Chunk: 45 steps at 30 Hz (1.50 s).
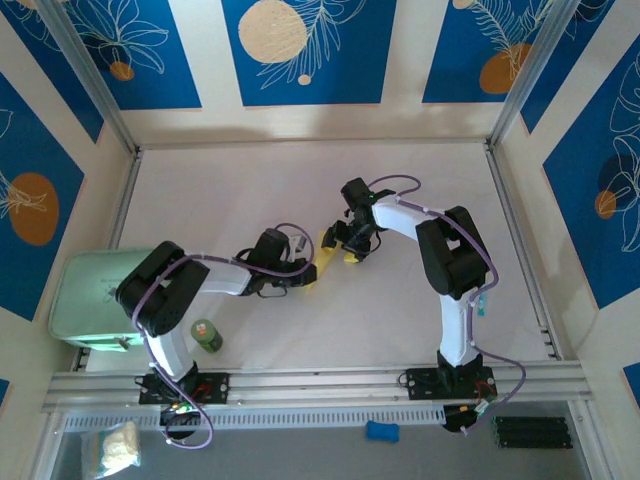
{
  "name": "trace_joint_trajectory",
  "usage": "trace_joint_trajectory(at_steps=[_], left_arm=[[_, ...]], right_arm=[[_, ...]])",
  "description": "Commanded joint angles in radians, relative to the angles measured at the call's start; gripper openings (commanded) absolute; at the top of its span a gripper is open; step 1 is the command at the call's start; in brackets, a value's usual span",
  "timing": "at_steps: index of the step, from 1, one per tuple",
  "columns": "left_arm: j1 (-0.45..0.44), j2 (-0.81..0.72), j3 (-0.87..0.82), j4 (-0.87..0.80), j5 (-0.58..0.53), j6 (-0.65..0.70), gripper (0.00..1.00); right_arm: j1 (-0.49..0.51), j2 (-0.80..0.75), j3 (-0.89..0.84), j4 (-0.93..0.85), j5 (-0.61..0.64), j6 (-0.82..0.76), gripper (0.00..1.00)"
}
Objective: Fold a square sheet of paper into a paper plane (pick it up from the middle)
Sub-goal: Fold the wing for the fifth time at the center of the table.
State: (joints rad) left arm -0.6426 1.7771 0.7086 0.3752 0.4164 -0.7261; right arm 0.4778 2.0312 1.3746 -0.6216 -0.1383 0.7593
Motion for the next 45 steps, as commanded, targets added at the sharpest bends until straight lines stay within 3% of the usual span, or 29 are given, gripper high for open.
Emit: trace_joint_trajectory(at_steps=[1,7,13,24,34,45], left_arm=[[0.006,0.062,-0.026,-0.003,0.013,-0.042,0.15],[0.018,0.061,-0.022,-0.007,0.042,-0.082,0.12],[0.031,0.065,-0.008,-0.026,0.083,-0.133,0.10],[0.046,0.079,-0.001,0.028,0.155,-0.252,0.09],[0.052,0.088,-0.007,0.069,0.178,-0.308,0.08],[0.058,0.096,-0.032,0.114,0.174,-0.342,0.12]], right_arm=[[0.009,0.100,-0.052,0.009,0.038,-0.013,0.63],[-0.005,0.053,-0.047,0.037,-0.005,-0.041,0.63],[-0.028,-0.096,-0.070,0.141,-0.074,-0.100,0.64],[-0.040,-0.305,-0.347,0.475,-0.226,-0.123,0.59],[0.008,-0.188,-0.291,0.563,-0.290,-0.080,0.42],[0.038,-0.080,-0.204,0.510,-0.242,-0.089,0.38]])
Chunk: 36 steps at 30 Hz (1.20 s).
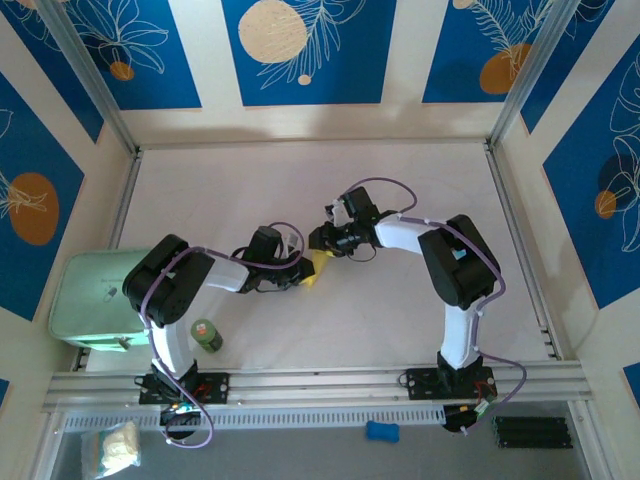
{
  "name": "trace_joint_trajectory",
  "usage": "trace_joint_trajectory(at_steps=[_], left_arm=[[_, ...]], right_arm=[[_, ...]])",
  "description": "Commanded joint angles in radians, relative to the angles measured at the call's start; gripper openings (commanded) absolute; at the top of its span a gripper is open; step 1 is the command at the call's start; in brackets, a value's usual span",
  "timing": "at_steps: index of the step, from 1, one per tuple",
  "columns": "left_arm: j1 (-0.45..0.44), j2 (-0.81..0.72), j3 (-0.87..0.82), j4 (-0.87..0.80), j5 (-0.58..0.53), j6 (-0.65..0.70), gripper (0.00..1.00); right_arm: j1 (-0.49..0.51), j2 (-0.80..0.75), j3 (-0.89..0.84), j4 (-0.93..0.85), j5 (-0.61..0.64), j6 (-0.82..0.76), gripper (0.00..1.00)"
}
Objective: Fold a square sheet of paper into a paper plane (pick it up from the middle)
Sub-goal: Fold the wing for the fifth time at the center of the table.
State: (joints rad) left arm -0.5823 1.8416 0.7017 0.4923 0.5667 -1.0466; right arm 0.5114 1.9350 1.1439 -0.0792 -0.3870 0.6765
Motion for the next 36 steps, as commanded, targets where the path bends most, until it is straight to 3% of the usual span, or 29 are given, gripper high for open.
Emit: trace_joint_trajectory(at_steps=[1,36], left_arm=[[0.001,0.032,-0.028,0.004,0.021,-0.027,0.13],[0.009,-0.045,-0.047,0.012,-0.006,0.023,0.21]], right_arm=[[0.004,0.023,0.028,-0.033,0.013,-0.005,0.38],[0.016,0.096,0.135,-0.171,0.123,0.044,0.37]])
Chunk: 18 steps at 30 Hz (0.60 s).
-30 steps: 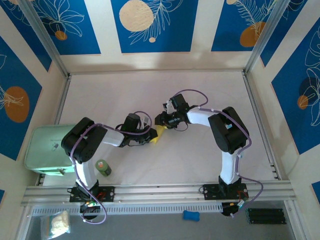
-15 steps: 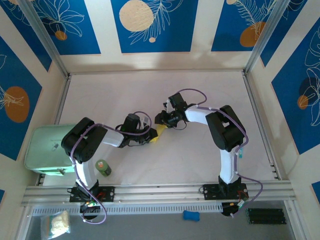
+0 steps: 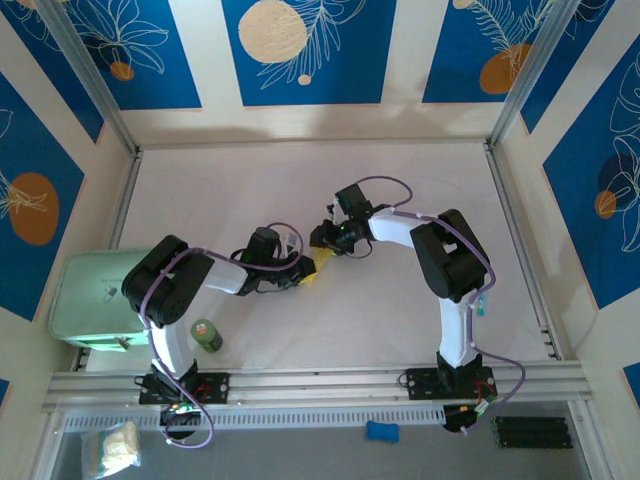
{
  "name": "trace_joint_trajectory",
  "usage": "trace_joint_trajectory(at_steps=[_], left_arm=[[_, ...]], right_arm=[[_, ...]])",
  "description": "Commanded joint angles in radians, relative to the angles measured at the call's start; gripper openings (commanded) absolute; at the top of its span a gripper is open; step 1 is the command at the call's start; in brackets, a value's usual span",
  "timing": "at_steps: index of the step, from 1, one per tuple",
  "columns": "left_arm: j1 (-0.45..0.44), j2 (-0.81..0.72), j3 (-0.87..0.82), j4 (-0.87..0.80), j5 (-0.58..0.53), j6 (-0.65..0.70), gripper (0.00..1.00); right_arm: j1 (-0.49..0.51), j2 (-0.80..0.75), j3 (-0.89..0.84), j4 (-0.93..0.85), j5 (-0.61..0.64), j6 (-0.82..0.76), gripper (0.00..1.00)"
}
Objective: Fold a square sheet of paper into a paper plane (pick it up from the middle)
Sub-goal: Fold the wing for the fifth time at the center of the table.
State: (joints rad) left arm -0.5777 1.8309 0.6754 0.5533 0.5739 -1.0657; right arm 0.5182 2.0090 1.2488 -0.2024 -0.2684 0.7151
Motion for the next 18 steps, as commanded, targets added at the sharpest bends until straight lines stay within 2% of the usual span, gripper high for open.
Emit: trace_joint_trajectory(at_steps=[1,18], left_arm=[[0.005,-0.047,-0.019,-0.061,-0.021,0.054,0.22],[-0.014,-0.064,0.056,-0.213,-0.057,0.223,0.27]], right_arm=[[0.009,0.025,0.036,-0.058,0.008,0.006,0.37],[0.017,0.075,0.107,-0.169,0.035,0.019,0.37]])
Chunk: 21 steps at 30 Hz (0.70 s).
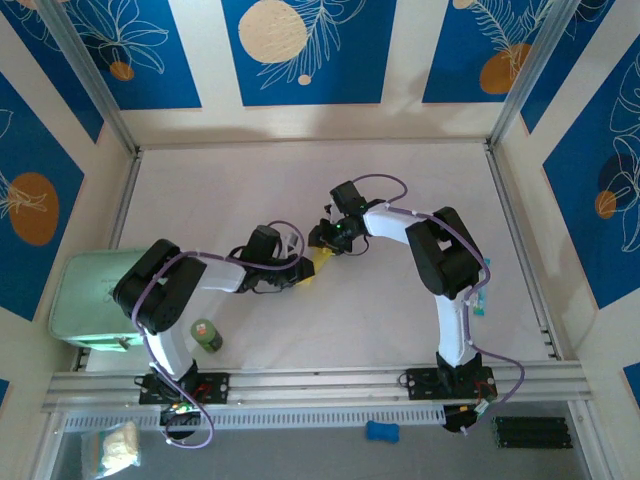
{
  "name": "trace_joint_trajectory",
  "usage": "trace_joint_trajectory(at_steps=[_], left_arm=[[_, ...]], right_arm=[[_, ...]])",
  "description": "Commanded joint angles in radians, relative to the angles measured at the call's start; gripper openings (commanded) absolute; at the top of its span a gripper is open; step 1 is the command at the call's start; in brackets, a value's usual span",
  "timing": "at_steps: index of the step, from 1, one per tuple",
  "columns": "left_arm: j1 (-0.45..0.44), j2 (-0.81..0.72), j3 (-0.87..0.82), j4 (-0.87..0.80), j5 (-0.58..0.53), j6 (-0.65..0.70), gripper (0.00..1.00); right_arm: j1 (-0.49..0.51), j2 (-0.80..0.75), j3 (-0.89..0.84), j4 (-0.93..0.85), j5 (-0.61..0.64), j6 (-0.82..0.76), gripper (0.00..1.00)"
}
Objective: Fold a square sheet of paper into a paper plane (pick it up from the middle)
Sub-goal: Fold the wing for the fifth time at the center of the table.
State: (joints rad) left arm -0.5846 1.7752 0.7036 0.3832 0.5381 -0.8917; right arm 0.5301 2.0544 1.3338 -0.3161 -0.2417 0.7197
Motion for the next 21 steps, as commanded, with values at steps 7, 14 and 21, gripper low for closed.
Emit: trace_joint_trajectory(at_steps=[7,14,21], left_arm=[[-0.024,0.006,0.075,-0.133,-0.059,0.149,0.27],[-0.043,0.010,0.098,-0.194,-0.105,0.254,0.27],[-0.068,-0.007,0.125,-0.250,-0.158,0.369,0.28]], right_arm=[[0.005,0.044,0.040,-0.084,0.015,0.021,0.37],[0.005,0.055,0.056,-0.103,0.012,0.026,0.37],[0.005,0.062,0.059,-0.107,0.006,0.029,0.37]])
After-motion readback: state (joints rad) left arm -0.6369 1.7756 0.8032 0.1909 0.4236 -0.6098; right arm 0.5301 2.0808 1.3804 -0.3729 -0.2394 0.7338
